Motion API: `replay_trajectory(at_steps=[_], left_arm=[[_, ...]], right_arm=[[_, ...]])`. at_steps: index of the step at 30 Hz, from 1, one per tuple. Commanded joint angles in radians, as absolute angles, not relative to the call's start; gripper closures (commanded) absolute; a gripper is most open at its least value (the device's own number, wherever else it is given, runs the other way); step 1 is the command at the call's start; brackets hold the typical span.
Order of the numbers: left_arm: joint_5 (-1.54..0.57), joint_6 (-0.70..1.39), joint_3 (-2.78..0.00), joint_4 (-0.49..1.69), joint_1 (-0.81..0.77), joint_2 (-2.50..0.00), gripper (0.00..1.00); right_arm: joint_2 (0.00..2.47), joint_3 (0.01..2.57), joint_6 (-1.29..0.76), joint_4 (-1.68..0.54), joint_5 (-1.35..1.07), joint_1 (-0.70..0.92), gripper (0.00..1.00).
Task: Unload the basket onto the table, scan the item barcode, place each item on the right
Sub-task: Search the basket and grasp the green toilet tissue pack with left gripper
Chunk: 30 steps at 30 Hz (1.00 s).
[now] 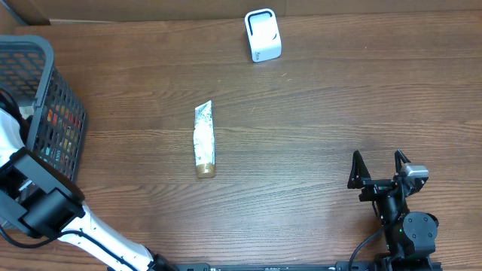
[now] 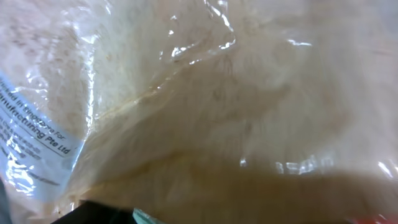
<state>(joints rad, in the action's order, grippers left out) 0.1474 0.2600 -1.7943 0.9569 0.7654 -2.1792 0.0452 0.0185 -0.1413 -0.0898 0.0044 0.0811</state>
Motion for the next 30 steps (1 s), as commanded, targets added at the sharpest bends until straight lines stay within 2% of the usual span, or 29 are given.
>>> replay_trajectory(at_steps=[1,3,4,6,7,15,24,30], left_arm=[[0.192,0.255,-1.734,0.936,0.765,-2.204,0.42],[0.192,0.243,-1.732,0.934,0.765,-2.204,0.49],[0.192,0.234,-1.732,0.935,0.765,-2.204,0.56],[0.193,0.215,-1.732,0.937,0.765,-2.204,0.88],[0.192,0.213,-1.732,0.942,0.765,-2.204,0.96],[0.179,0.217,-1.836,1.059,0.765,-2.18,0.96],[-0.096,0.216,-2.223,1.265,0.765,-2.076,0.96],[-0.208,0.217,-2.344,1.332,0.765,-1.982,0.96]], right_arm=[[0.044,0.008,-0.138,-0.084,0.007,0.085,0.0],[0.044,0.008,-0.138,-0.083,0.006,0.085,0.0],[0.044,0.008,-0.138,-0.083,0.007,0.085,0.0],[0.044,0.008,-0.138,-0.083,0.007,0.085,0.0],[0.044,0.008,-0.138,-0.083,0.007,0.085,0.0],[0.044,0.008,-0.138,-0.083,0.007,0.085,0.0],[0.044,0.008,-0.138,-0.084,0.006,0.085,0.0],[0.044,0.008,-0.138,-0.084,0.007,0.085,0.0]])
